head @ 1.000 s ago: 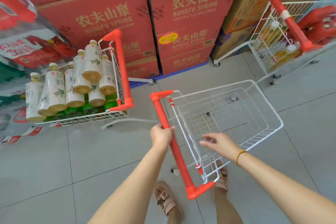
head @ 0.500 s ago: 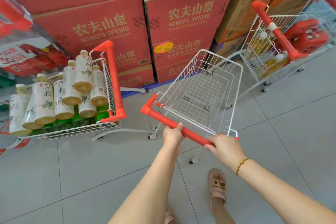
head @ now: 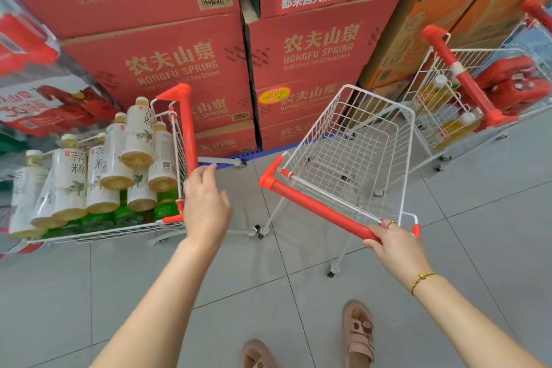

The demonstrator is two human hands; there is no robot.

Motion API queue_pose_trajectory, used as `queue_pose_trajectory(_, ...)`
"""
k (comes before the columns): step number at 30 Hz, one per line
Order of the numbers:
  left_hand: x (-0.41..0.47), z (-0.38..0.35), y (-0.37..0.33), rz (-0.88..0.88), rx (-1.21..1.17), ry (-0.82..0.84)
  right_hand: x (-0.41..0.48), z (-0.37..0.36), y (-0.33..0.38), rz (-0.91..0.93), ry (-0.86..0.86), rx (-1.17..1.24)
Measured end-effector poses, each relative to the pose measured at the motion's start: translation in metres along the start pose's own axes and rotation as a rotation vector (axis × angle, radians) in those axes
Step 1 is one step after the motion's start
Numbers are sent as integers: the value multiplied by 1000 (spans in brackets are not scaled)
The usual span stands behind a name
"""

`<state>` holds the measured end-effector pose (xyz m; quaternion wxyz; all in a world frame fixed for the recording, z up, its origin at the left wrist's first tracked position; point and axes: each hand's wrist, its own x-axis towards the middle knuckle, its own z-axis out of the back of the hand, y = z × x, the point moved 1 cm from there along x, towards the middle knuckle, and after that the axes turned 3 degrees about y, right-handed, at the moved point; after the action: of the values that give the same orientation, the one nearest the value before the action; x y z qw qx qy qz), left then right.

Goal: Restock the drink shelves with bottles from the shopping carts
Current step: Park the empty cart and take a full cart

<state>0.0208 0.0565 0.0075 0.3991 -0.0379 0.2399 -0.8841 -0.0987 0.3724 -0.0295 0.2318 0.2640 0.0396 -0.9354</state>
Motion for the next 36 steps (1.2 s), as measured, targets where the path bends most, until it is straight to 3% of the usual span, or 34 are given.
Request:
queue_pose_trajectory(5, 23, 0, 22, 186, 76, 108, 3, 2, 8, -9, -16, 12)
queue_pose_trajectory(11, 39, 1, 41, 281, -27, 150, 76, 37, 49, 25, -95, 106)
queue_pose_trajectory(14, 38, 3, 41, 319, -118, 162, 117, 57, 72, -43, -135, 196)
queue_pose_trajectory(22, 41, 7, 53, 304, -225, 201, 175, 90, 104, -235, -223, 379)
queue_pose_trajectory(30, 41, 10, 59, 272, -265, 226, 187, 100, 100, -385, -261, 412)
queue_pose_trajectory(32, 38, 12, 57, 258, -243, 226, 182, 104, 118, -282, -318, 339)
queue_pose_trajectory(36, 29, 11, 53, 288, -210, 242, 158, 119, 200, 268, -250, 273)
